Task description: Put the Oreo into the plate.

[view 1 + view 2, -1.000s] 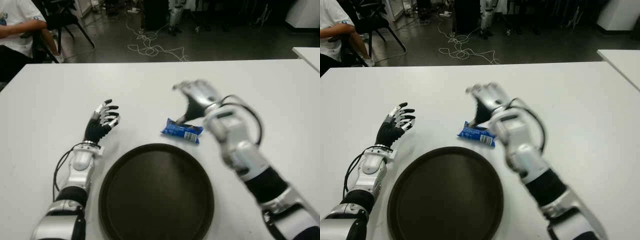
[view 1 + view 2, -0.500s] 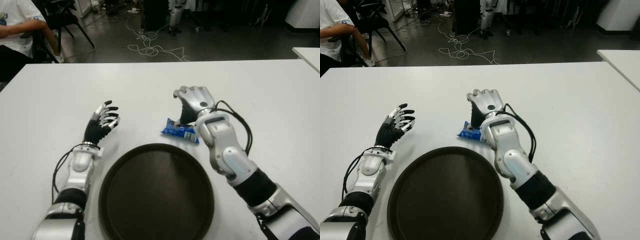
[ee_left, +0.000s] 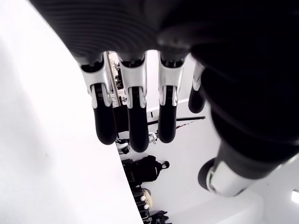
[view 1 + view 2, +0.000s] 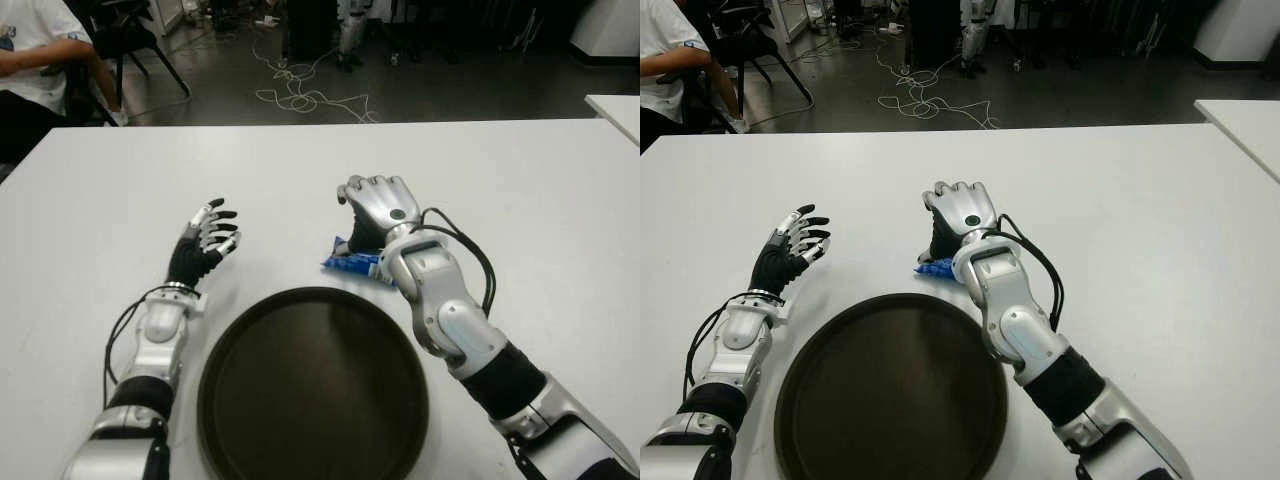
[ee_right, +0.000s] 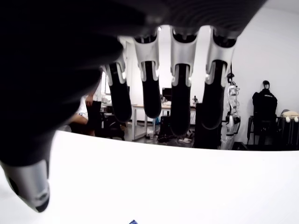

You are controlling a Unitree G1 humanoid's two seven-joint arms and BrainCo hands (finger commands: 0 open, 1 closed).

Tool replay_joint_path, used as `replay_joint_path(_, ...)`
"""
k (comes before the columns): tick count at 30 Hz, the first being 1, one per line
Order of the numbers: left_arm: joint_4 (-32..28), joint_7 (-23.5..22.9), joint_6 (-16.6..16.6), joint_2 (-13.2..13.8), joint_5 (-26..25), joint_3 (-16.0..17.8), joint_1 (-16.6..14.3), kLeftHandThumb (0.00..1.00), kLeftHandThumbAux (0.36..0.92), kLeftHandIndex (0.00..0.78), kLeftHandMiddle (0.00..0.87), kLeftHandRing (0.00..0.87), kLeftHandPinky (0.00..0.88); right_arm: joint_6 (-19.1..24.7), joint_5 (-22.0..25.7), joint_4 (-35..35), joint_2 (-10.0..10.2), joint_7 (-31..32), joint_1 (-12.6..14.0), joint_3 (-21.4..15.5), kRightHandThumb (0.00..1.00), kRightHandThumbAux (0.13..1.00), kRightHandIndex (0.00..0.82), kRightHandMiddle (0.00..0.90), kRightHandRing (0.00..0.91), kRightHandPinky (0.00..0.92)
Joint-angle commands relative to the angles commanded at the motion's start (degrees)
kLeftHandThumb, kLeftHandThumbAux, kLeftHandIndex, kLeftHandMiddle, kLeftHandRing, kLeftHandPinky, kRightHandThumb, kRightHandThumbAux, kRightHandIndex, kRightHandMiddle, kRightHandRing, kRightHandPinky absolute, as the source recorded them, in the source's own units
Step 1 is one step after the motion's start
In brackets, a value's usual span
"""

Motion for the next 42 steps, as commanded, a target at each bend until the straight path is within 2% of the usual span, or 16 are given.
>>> replay_joint_path(8, -0.35, 0.77, 0.9, -0.02, 0.38, -0.08, 0.08, 0.389, 0.723, 0.121, 0.252, 0.276, 0.297, -0.1, 0.2, 0.15, 0.32, 0.88, -0.02, 0.16, 0.0, 0.656, 0.371, 0.376, 0.437, 0.489)
replay_joint_path(18, -0.54, 0.32, -0.22, -0.12, 0.03, 0.07, 0.3, 0.403, 0.729, 0.129, 0.264, 0.289, 0.306, -0.6, 0.54, 3.15, 1.08, -1.43, -0.41, 0.1, 0.0, 0.656, 0.381, 0.365, 0.421, 0.475)
replay_joint_path(25, -1.64, -0.1, 0.2, -0.19, -0.42, 0.03, 0.71, 0.405, 0.733, 0.131, 0.263, 0.286, 0.311, -0.81, 1.68, 7.55, 2.24, -4.17, -1.75, -0.45, 0.0, 0.681, 0.386, 0.374, 0.421, 0.469)
replay_joint_path(33, -2.88, 0.4, 0.62, 0.09, 0.43, -0.51, 1.1, 0.407, 0.747, 0.135, 0.26, 0.283, 0.309, -0.84, 2.9, 10.28, 2.65, -4.59, -2.9, -0.91, 0.0, 0.703, 0.375, 0.353, 0.396, 0.454)
replay_joint_path(42, -3.39, -0.13, 0.3, 0.03, -0.17, -0.37, 1.58, 0.425, 0.738, 0.132, 0.256, 0.278, 0.304, -0.49, 4.58, 15.63, 3.4, -5.71, -4.98, -0.92, 0.0, 0.694, 0.357, 0.345, 0.391, 0.449)
